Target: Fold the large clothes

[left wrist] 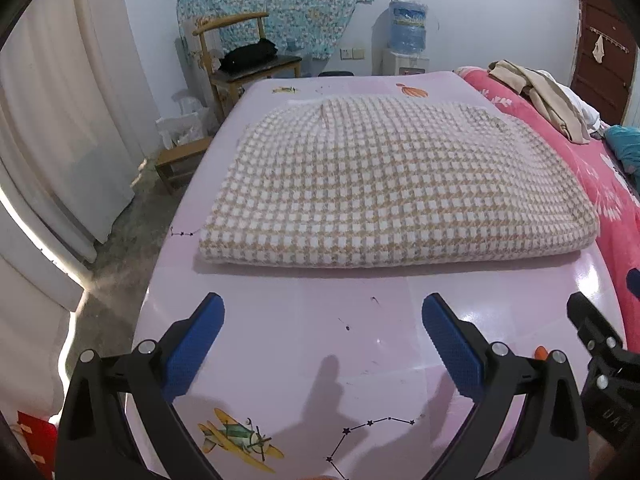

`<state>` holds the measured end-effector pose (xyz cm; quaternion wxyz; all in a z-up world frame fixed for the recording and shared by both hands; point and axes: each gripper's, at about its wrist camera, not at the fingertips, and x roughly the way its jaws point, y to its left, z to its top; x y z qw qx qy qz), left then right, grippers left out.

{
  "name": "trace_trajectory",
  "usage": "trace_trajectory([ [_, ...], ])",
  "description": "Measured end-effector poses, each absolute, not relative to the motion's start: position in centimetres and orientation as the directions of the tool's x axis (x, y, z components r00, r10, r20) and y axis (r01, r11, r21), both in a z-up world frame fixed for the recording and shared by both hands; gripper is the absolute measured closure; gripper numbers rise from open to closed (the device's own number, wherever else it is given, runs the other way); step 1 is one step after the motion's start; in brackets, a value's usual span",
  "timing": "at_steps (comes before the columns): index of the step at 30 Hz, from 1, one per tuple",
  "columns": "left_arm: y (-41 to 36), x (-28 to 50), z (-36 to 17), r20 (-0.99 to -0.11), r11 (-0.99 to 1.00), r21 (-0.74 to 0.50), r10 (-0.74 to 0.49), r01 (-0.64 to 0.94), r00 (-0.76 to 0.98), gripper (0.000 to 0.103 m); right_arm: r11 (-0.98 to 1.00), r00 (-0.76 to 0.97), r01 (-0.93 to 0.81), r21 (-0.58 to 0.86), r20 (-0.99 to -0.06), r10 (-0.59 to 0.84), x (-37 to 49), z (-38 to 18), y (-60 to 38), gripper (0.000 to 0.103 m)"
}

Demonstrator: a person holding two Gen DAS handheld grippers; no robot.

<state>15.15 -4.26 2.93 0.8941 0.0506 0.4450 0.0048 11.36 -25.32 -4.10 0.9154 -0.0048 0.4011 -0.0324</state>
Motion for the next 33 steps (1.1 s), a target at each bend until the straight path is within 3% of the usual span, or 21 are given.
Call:
trace_trajectory([
  [33,-4.68,15.17,2.44,-0.817,0.998,0.058,0.027,0.036,0.576,0.006,0.996,0.662,0.076,-0.037,-0.746,-0.078,10.77,-3.97,-25.67,0.008],
])
